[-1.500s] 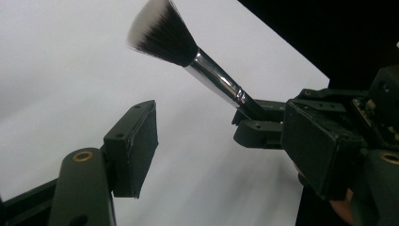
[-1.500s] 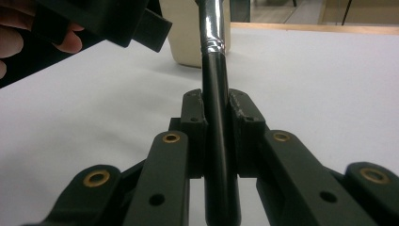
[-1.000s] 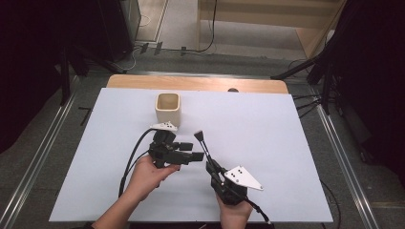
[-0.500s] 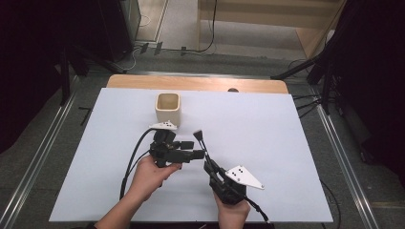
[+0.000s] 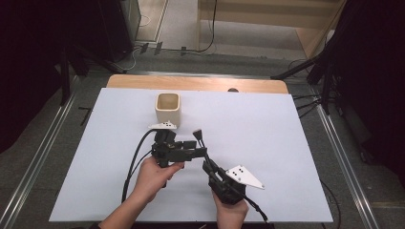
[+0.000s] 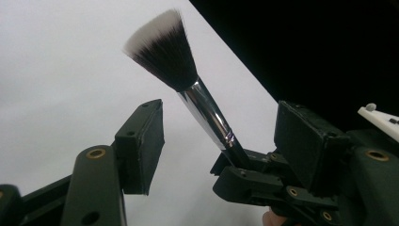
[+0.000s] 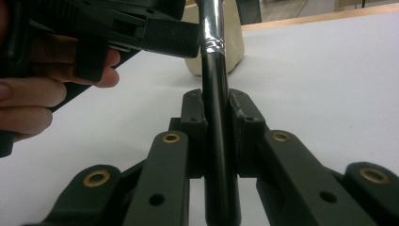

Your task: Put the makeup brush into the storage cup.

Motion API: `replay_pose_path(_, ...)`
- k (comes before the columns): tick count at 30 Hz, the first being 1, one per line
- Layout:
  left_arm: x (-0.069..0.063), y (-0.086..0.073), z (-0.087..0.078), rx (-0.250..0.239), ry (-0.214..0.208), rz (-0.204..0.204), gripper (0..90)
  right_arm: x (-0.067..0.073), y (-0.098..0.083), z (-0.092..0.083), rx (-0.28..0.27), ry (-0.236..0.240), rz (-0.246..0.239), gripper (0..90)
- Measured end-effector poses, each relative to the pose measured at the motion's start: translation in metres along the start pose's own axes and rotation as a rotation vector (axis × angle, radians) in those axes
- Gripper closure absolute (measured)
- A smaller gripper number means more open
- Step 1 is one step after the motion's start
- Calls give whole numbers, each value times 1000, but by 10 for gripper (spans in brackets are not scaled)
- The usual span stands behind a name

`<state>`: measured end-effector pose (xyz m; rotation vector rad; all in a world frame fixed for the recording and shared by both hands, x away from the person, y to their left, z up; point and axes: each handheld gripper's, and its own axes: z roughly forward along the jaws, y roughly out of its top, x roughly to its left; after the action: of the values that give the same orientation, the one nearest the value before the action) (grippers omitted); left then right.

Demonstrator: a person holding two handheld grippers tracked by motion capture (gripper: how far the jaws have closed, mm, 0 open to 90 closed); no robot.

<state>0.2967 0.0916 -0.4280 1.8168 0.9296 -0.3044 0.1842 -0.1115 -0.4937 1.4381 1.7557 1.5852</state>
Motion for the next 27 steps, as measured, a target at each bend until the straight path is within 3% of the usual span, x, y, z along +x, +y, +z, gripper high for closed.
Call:
replay_pose_path(6, 1, -2, 4, -5, -5, -26, 423, 1, 0, 1, 3, 3, 5, 793)
replay_pose_path(13, 4, -5, 8, -23, -15, -88, 488, 2, 0, 2, 0, 5, 1, 793)
replay_pose_path(27, 8, -6, 13, -35, -15, -125, 600, 2, -2, 4, 7, 29, 35, 793)
